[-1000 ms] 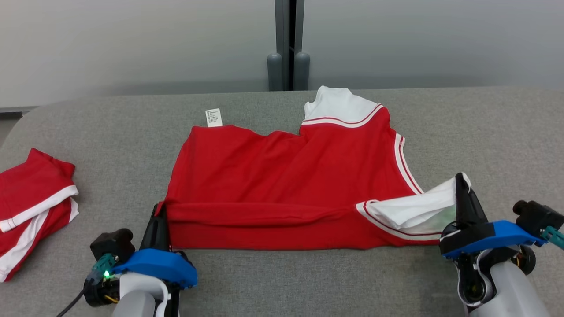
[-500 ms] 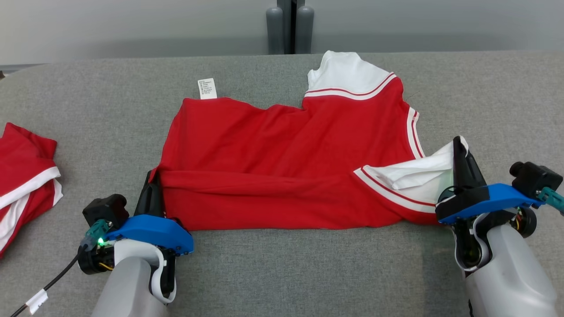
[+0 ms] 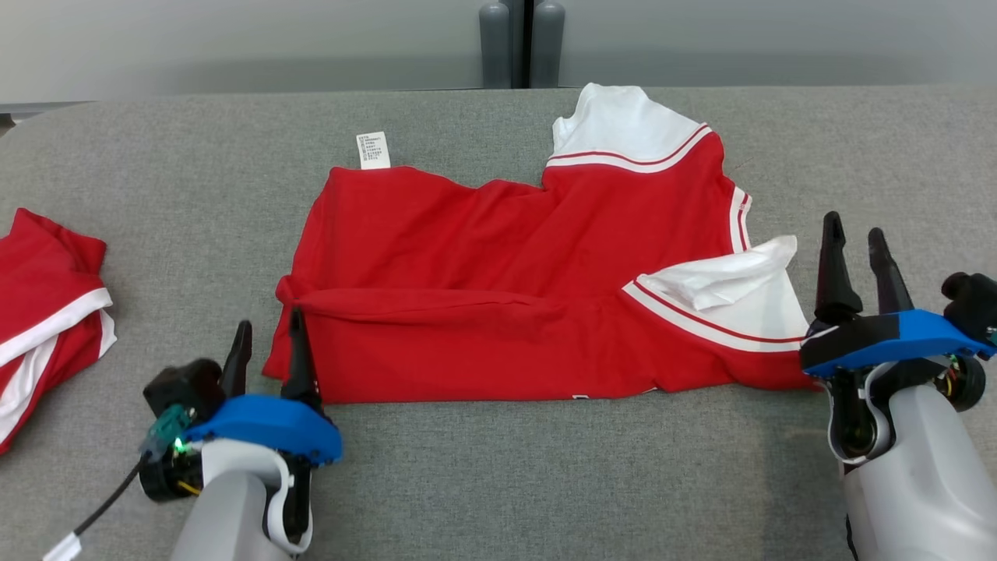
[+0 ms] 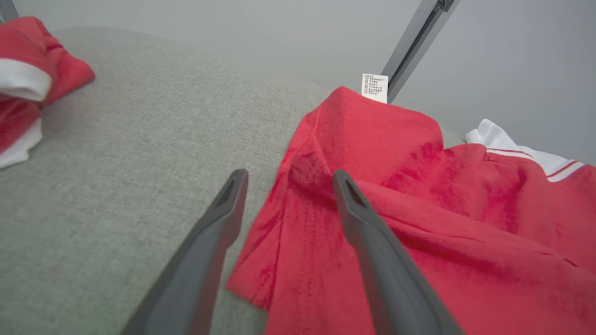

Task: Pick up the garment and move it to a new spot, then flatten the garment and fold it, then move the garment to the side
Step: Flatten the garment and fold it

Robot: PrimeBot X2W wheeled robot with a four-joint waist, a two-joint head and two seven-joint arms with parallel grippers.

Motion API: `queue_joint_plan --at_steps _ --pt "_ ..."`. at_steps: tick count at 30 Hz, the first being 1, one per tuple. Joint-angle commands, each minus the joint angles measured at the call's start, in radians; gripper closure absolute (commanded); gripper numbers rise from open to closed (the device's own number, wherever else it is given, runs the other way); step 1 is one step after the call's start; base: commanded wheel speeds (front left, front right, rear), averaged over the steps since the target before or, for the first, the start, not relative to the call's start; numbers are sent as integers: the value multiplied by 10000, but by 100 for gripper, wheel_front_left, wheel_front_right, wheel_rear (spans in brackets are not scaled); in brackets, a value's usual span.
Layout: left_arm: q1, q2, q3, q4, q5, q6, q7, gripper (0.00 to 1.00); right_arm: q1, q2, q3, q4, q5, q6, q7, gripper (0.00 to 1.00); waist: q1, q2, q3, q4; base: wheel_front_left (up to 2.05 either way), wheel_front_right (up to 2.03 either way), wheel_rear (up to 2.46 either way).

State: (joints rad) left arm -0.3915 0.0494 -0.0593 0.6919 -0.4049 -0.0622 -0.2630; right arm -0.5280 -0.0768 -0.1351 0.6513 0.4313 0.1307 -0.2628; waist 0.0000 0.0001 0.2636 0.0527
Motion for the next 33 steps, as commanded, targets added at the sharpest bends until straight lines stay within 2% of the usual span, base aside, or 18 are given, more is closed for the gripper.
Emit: queue_joint_plan --at_steps 1,7,11,16,17,18,19,26,30,31,32,33 --pt "251 23 33 -148 -42 -33 -26 0 198 20 -80 -108 -78 0 -27 0 0 -1 -25 -10 0 0 0" --pt "1012 15 -315 -61 -372 -100 -26 0 859 63 -425 -376 -317 0 -27 0 0 -1 -152 -53 0 0 0" --pt "932 12 -526 565 -327 -71 -3 0 1183 124 -457 -288 -440 0 -27 0 0 -1 -211 -124 0 0 0" --pt "739 -9 -815 1811 -189 187 63 0 1453 116 -36 -148 -909 0 -27 0 0 -1 -267 -253 0 0 0" --pt "679 -14 -850 2050 -224 172 74 8 1524 75 87 -74 -1076 0 -27 0 0 -1 -282 -277 0 0 0" --pt "614 -20 -918 2256 -212 147 78 58 1587 23 170 1 -1273 -1 -27 0 0 -1 -296 -303 0 0 0" --pt "569 -32 -990 2475 -217 120 91 100 1637 -41 307 100 -1510 -1 -27 0 0 -1 -313 -320 0 0 0" --pt "355 -57 -1312 3095 -494 -36 109 100 1662 -54 456 1029 -2572 -1 -27 0 0 -1 -361 -349 0 0 0" --pt "204 -53 -1414 3136 -508 -59 109 100 1423 36 721 1626 -2660 0 -9 0 0 -1 -319 -276 0 0 0" --pt "186 -51 -1420 3133 -500 -60 109 100 1386 66 828 1847 -2629 0 -3 23 0 -1 -315 -260 0 0 0" --pt "180 -50 -1422 3127 -481 -61 108 100 1352 80 975 2121 -2662 0 11 72 0 -1 -317 -248 0 0 0" --pt "180 -48 -1410 3106 -459 -59 108 100 1301 96 1131 2369 -2698 0 34 100 0 -1 -318 -235 0 0 0"
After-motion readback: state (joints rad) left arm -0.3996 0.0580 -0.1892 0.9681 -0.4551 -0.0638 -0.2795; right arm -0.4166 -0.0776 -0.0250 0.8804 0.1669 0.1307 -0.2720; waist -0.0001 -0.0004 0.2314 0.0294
